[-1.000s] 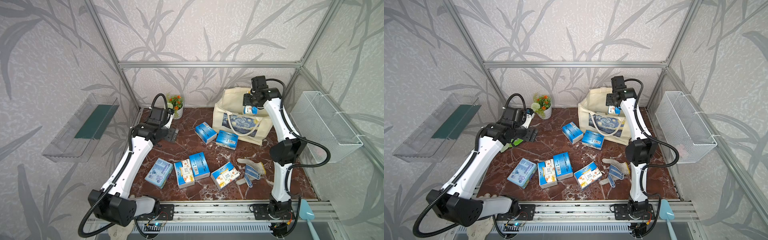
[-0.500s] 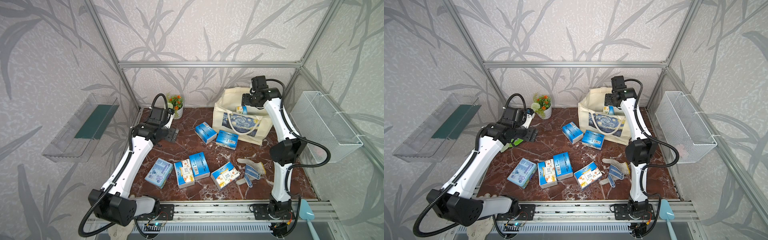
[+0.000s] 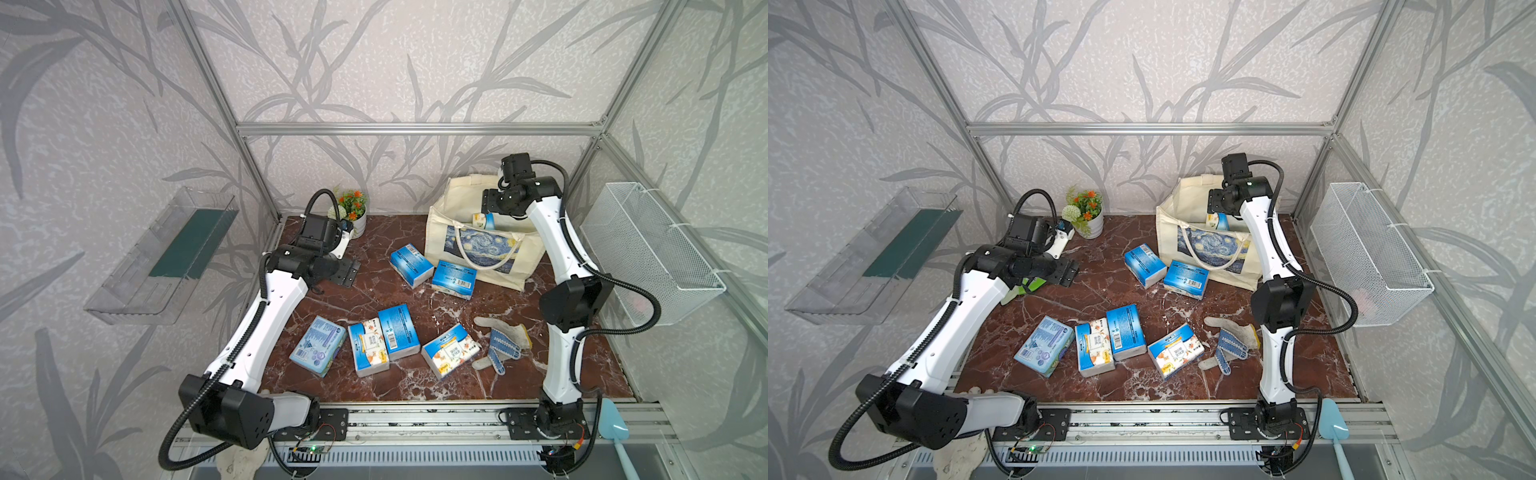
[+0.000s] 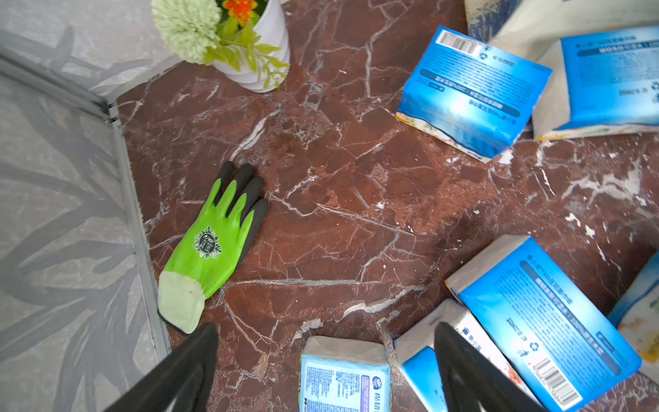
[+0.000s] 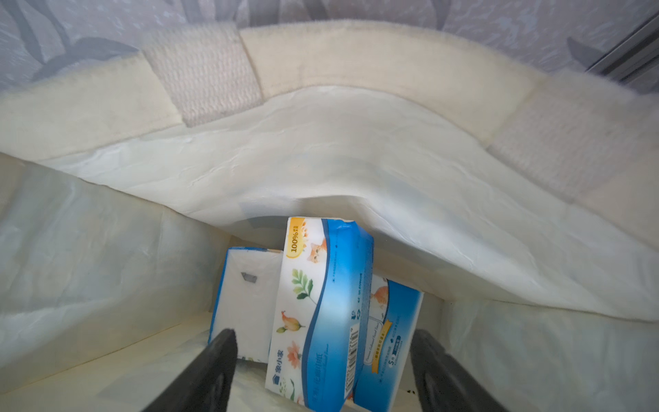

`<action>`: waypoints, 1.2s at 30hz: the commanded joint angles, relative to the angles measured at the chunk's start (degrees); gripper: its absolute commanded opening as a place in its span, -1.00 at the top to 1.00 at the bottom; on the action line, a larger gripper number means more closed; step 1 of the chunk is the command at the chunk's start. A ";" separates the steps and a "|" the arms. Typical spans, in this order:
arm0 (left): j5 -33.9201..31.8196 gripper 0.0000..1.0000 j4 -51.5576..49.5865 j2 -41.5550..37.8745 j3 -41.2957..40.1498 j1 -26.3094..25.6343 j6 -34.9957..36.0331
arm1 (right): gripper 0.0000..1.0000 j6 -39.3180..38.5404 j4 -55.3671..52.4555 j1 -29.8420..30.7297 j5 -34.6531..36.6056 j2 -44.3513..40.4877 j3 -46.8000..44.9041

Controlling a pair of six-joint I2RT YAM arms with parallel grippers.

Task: Put tissues into the canvas bag
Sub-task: Place the pack of facial tissues in the canvas bag, then pick up the pack of facial tissues from the center of the board.

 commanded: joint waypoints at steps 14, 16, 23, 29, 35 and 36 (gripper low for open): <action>9.09 -0.96 -9.89 -1.80 -2.91 0.16 13.43 | -0.65 0.11 -6.33 -1.38 -6.83 -10.06 11.59; 6.46 -0.96 -10.88 -1.25 -2.83 0.16 11.34 | -0.65 0.20 -4.93 -1.38 -7.37 -13.00 8.21; -2.68 -0.99 -11.26 -5.74 -9.27 0.25 8.26 | -0.67 -0.10 4.94 -1.38 -13.31 -28.86 -14.00; -7.06 -0.99 -10.65 -10.52 -17.10 0.49 9.59 | -0.84 -0.10 15.55 -1.34 -19.27 -44.96 -36.61; -7.36 -0.99 -9.38 -12.46 -25.00 1.12 9.67 | -0.89 1.09 14.33 -1.30 -22.84 -53.31 -46.15; -7.97 -0.99 -8.54 -12.69 -26.29 1.33 9.21 | -0.90 1.97 14.56 -1.30 -24.18 -55.01 -48.35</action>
